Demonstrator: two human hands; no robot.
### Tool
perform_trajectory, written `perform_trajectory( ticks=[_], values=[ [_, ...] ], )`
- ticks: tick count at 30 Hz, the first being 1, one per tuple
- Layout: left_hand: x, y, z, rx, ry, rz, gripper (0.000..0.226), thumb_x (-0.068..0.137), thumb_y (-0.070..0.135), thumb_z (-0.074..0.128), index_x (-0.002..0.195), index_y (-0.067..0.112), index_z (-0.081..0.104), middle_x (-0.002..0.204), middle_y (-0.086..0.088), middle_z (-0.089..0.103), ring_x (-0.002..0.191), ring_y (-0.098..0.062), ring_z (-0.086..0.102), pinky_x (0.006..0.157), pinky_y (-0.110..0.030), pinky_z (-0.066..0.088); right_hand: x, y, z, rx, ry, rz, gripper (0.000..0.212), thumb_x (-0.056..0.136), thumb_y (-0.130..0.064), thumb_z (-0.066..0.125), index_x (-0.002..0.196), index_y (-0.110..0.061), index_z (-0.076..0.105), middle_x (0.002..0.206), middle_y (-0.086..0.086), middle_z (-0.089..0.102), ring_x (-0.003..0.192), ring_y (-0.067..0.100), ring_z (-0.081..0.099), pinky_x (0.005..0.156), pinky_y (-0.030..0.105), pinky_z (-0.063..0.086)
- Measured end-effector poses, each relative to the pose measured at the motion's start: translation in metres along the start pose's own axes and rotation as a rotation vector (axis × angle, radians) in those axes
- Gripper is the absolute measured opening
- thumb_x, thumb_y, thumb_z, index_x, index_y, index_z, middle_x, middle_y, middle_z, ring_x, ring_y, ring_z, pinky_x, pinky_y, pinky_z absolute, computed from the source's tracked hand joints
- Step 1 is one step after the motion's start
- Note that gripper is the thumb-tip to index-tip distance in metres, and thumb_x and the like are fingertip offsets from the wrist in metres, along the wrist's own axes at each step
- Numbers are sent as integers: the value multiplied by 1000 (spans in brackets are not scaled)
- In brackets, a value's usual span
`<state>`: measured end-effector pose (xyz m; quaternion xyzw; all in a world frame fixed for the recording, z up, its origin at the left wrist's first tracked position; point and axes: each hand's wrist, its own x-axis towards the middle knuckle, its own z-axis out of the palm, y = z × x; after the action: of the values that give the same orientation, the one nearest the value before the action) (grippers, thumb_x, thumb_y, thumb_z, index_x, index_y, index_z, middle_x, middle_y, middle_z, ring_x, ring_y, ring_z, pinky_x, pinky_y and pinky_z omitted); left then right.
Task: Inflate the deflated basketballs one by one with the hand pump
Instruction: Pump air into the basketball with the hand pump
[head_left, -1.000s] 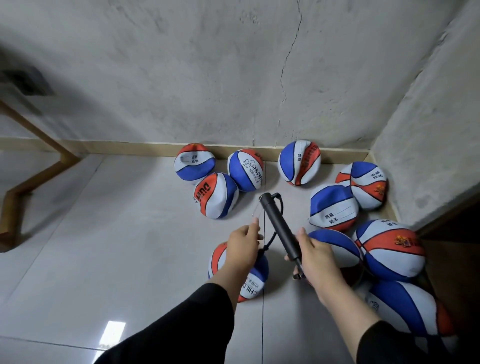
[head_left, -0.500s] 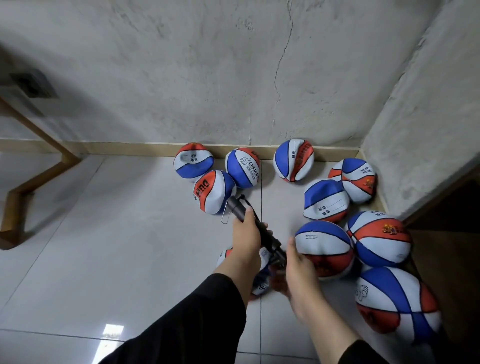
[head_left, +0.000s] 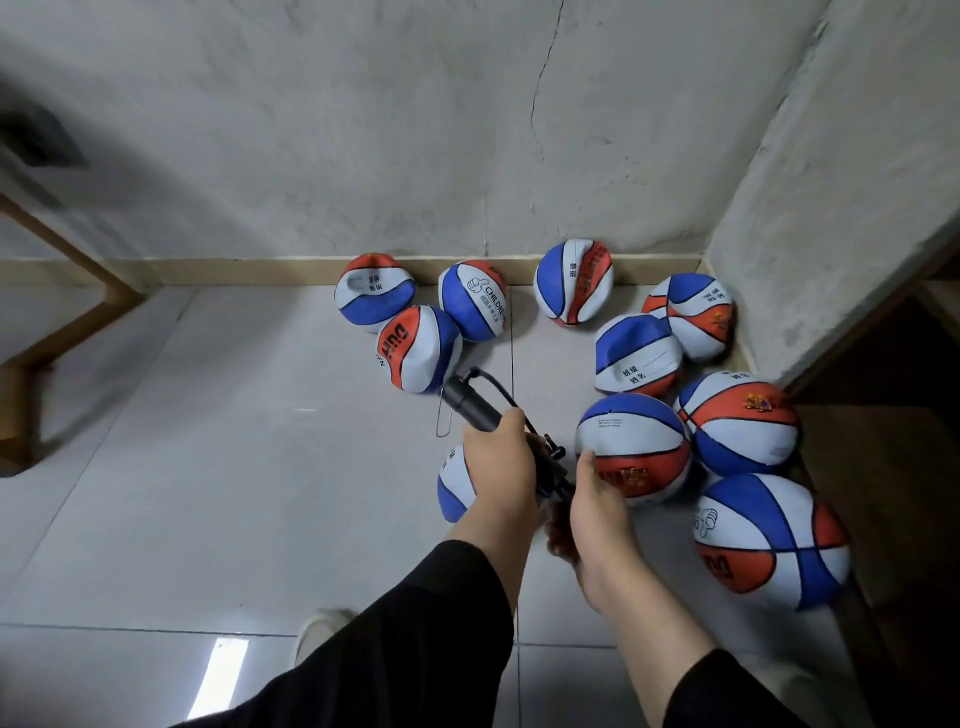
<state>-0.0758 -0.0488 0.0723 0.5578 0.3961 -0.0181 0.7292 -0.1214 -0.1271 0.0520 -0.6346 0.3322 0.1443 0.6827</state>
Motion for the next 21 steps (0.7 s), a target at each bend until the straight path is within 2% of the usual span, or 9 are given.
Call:
perform_trajectory(
  ticks=[3, 6, 8, 10, 13, 16, 18, 21],
  values=[
    [5, 10, -6, -38, 70, 47, 11, 92, 17, 54, 99, 9, 53, 77, -23, 66, 56, -23, 58, 41, -23, 46, 2, 2, 4, -71, 20, -48, 56, 105, -56, 36, 92, -10, 65, 59, 2, 64, 52, 23, 59, 53, 33, 46],
    [20, 32, -13, -95, 136, 88, 3, 96, 11, 52, 97, 11, 50, 76, -17, 57, 56, -23, 52, 43, -24, 44, 3, 4, 1, -66, 15, -48, 54, 108, -50, 36, 79, -8, 56, 50, 4, 52, 45, 22, 46, 45, 28, 35],
    [26, 39, -14, -105, 148, 99, 4, 97, 9, 51, 94, 10, 49, 74, -17, 54, 53, -23, 49, 38, -22, 43, 3, 2, -1, -83, -7, -57, 53, 109, -50, 34, 80, -10, 53, 51, 5, 49, 44, 21, 42, 45, 26, 31],
    [27, 36, -10, -126, 149, 59, 3, 96, 11, 51, 96, 9, 49, 71, -16, 54, 53, -25, 50, 39, -23, 46, 11, 0, 2, -132, 2, -87, 54, 108, -53, 32, 83, -10, 52, 58, 9, 50, 50, 23, 46, 47, 29, 35],
    [26, 21, -3, -165, 151, -16, 14, 91, 18, 52, 98, 5, 53, 68, -14, 61, 57, -28, 59, 51, -35, 56, 27, 0, 11, -247, 46, -122, 57, 106, -57, 29, 81, -13, 55, 66, 10, 57, 66, 28, 57, 62, 38, 44],
    [22, 9, 3, -83, 214, -43, 36, 82, 31, 55, 100, 1, 64, 68, -11, 73, 55, -31, 70, 46, -30, 53, 37, -5, 19, -280, 39, -131, 61, 105, -57, 28, 77, -13, 57, 70, 8, 61, 69, 30, 59, 66, 38, 47],
    [20, 9, 4, -82, 232, -45, 34, 81, 32, 55, 99, 5, 65, 72, -12, 75, 58, -32, 72, 44, -32, 54, 37, -12, 23, -305, 20, -158, 59, 108, -53, 26, 82, -14, 61, 79, 9, 67, 75, 30, 63, 69, 37, 50],
    [25, 16, 4, -83, 238, -60, 20, 85, 27, 55, 97, 12, 56, 72, -13, 72, 55, -27, 66, 54, -39, 60, 39, -15, 27, -315, -16, -139, 58, 108, -53, 28, 89, -13, 66, 86, 10, 71, 80, 30, 68, 72, 37, 53]
  ],
)
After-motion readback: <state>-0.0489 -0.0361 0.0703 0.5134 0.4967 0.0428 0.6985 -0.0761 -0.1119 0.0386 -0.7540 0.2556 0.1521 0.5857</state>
